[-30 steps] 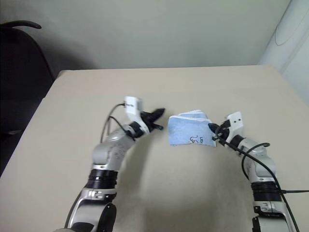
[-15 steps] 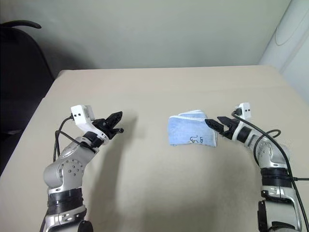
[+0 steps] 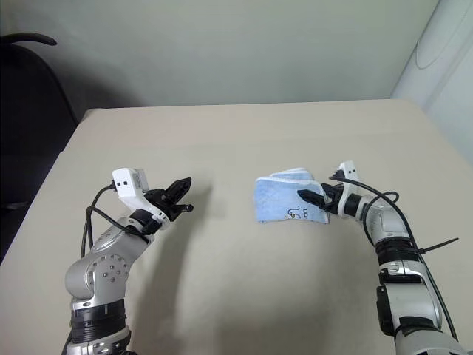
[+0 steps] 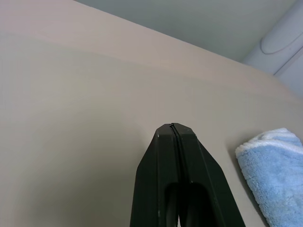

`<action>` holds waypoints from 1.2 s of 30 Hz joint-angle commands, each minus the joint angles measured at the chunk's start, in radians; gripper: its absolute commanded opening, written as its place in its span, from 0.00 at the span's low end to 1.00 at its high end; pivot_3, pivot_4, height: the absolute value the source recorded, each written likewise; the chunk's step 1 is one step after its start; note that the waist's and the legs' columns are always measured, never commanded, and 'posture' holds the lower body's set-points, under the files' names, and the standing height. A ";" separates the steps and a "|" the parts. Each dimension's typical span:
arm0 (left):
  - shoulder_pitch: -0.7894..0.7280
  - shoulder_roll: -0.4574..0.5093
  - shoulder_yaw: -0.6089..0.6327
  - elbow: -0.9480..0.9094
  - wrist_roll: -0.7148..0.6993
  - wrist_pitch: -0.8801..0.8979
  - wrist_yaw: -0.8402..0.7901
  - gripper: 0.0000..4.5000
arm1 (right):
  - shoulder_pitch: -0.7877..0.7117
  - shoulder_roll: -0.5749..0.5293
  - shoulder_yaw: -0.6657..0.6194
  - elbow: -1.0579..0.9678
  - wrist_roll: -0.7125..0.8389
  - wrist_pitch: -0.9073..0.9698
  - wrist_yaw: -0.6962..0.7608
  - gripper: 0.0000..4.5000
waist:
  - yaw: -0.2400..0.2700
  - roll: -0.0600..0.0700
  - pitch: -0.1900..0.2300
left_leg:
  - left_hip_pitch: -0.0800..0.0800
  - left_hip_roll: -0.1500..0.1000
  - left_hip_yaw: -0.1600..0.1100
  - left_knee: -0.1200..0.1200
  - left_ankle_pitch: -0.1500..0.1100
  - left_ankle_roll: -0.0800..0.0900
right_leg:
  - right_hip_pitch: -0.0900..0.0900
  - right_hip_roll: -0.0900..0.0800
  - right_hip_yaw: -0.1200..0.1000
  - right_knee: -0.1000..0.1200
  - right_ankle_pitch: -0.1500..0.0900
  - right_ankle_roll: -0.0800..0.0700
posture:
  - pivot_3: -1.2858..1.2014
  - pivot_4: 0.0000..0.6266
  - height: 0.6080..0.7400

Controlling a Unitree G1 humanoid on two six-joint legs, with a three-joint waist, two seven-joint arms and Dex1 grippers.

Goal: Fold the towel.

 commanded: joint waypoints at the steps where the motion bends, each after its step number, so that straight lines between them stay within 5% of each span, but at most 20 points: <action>1: -0.004 -0.009 -0.009 -0.054 -0.027 0.004 0.007 0.00 | 0.010 0.024 0.039 -0.040 -0.015 0.005 0.048 0.99 | 0.000 0.000 0.000 | 0.000 0.000 0.000 0.000 0.000 0.000 | 0.000 0.000 0.000 0.000 0.000 0.000 | 0.52 0.24 1.00; 4: -0.003 -0.014 -0.021 -0.059 -0.032 0.005 0.014 0.00 | 0.014 0.034 0.043 -0.049 -0.017 0.011 0.052 0.99 | -0.001 0.000 0.000 | 0.000 0.000 0.000 0.000 0.000 0.000 | 0.000 0.000 0.000 0.000 0.000 0.000 | 0.52 0.24 1.00; 7: -0.004 -0.014 -0.030 -0.060 -0.032 0.005 0.019 0.00 | 0.019 0.041 0.039 -0.048 -0.029 0.007 0.044 0.86 | -0.001 0.000 0.000 | 0.000 0.000 0.000 0.000 0.000 0.000 | 0.000 0.000 0.000 0.000 0.000 0.000 | 0.52 0.24 1.00; 18: 0.026 -0.025 -0.039 -0.087 -0.044 0.004 0.039 0.00 | 0.078 0.027 -0.087 -0.159 0.056 0.059 -0.002 0.01 | 0.002 0.000 0.000 | 0.000 0.000 0.000 0.000 0.000 0.000 | 0.000 0.000 -0.001 0.000 0.000 0.000 | 0.52 0.24 1.00; 30: 0.017 -0.030 -0.052 -0.067 -0.053 0.012 0.045 0.00 | 0.056 -0.172 -0.663 -0.099 0.281 0.123 -0.473 0.01 | 0.017 0.000 0.000 | 0.000 0.000 0.000 -0.001 0.000 0.000 | 0.000 0.000 0.000 -0.001 0.000 0.000 | 0.52 0.24 1.00; 36: -0.033 -0.049 -0.109 -0.009 -0.038 0.008 0.023 0.00 | 0.033 -0.260 -0.668 0.167 0.176 0.059 -0.666 0.01 | 0.014 0.000 0.000 | 0.001 0.000 0.001 -0.002 -0.002 0.003 | 0.000 0.000 0.001 0.000 0.000 0.000 | 0.52 0.24 1.00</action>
